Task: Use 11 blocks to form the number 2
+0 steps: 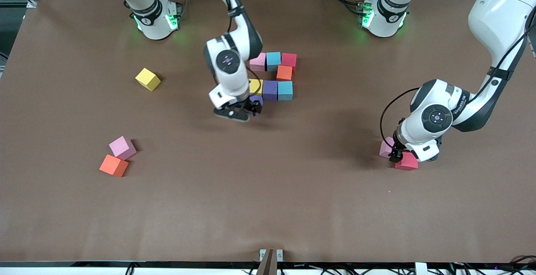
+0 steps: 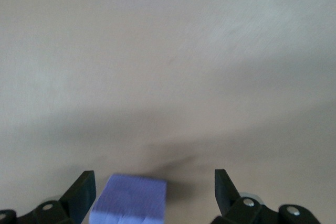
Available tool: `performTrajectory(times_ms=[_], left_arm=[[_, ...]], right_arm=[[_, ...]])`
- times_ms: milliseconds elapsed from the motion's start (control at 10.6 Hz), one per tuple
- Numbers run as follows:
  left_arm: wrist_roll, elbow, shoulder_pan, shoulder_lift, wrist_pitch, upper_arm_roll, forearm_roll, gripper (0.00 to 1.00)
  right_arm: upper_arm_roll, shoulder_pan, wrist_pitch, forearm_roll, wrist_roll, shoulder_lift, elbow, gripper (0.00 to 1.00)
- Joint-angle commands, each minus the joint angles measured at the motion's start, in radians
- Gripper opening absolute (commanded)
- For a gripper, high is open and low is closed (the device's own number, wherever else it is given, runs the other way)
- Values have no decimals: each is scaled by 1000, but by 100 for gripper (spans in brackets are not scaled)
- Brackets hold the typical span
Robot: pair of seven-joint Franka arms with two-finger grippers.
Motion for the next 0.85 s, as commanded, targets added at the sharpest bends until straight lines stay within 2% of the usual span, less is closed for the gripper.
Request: performTrajectory(times_ms=[0,282,752], left_arm=[[11,6,9,26,18,-7,28,100],[11,6,9,42,29,-6,42,100],[11,2,8,65,46,0,74,100]], right_arm=[[14,-113,-98,55,-144,-64,21,100],[9,-259,-182,72,-498,-91,20,100],[-52,-405,-225,58,-1044,-90,14,100]])
